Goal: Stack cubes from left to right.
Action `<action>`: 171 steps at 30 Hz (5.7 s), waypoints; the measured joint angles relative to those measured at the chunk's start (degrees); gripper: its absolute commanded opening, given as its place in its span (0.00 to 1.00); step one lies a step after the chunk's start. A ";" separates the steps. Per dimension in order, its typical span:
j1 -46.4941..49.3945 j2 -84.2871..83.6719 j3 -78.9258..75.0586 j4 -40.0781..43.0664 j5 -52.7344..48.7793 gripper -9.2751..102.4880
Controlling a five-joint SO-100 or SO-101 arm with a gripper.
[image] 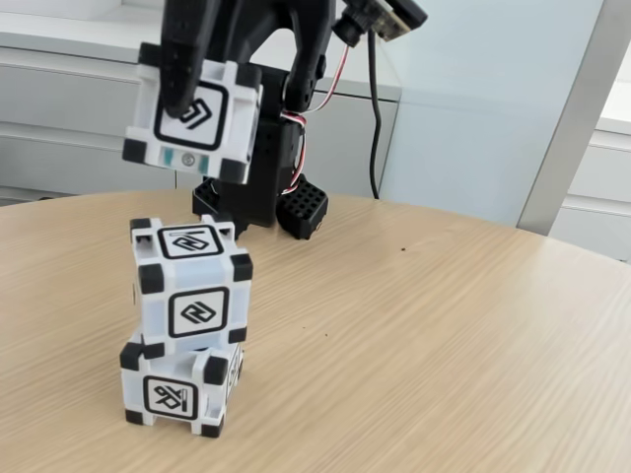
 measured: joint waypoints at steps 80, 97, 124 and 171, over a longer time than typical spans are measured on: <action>0.00 -17.67 -6.06 -0.79 -0.18 0.25; -0.09 -17.75 -6.06 -0.79 0.09 0.40; -22.85 29.44 -6.50 -0.79 10.46 0.08; -18.19 59.77 66.97 -29.36 13.01 0.08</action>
